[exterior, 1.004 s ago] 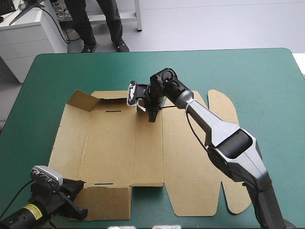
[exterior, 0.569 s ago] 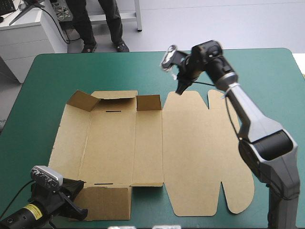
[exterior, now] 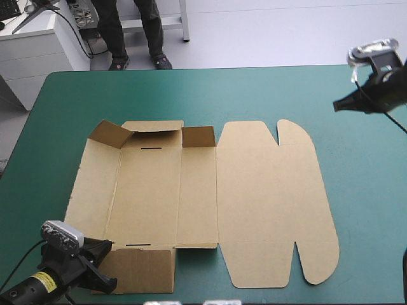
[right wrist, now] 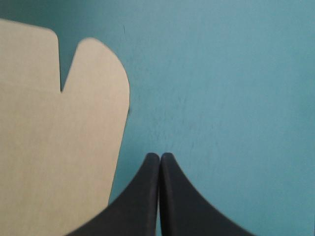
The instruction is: Fold the box
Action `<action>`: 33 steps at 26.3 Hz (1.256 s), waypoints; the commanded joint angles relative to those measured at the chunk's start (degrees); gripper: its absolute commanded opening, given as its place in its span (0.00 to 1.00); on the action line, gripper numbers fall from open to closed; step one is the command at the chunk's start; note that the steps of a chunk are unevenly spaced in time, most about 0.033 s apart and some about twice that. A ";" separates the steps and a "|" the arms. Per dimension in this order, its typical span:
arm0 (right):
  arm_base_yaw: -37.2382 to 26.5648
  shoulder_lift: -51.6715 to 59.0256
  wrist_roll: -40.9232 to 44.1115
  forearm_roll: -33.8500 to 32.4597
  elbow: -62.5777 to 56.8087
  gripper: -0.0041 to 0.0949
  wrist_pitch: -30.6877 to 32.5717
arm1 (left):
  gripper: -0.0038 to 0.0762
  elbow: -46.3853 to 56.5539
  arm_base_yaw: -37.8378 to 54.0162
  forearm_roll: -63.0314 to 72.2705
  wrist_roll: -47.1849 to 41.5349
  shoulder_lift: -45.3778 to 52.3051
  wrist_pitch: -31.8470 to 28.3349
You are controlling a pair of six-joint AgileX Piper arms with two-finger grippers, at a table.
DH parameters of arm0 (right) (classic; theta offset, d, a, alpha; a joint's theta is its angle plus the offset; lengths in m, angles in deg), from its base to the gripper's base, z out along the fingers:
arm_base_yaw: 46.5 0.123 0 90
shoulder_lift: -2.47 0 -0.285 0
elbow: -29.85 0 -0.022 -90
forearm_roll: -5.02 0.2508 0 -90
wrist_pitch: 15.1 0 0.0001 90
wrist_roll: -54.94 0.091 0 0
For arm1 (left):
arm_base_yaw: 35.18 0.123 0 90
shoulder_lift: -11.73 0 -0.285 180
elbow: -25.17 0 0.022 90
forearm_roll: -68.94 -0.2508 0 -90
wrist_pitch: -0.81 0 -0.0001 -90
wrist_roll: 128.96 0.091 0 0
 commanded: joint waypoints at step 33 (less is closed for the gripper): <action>-6.82 36.10 -2.39 10.90 -42.15 0.02 -4.80 | 0.04 -42.56 1.74 3.88 -1.91 -45.61 -0.22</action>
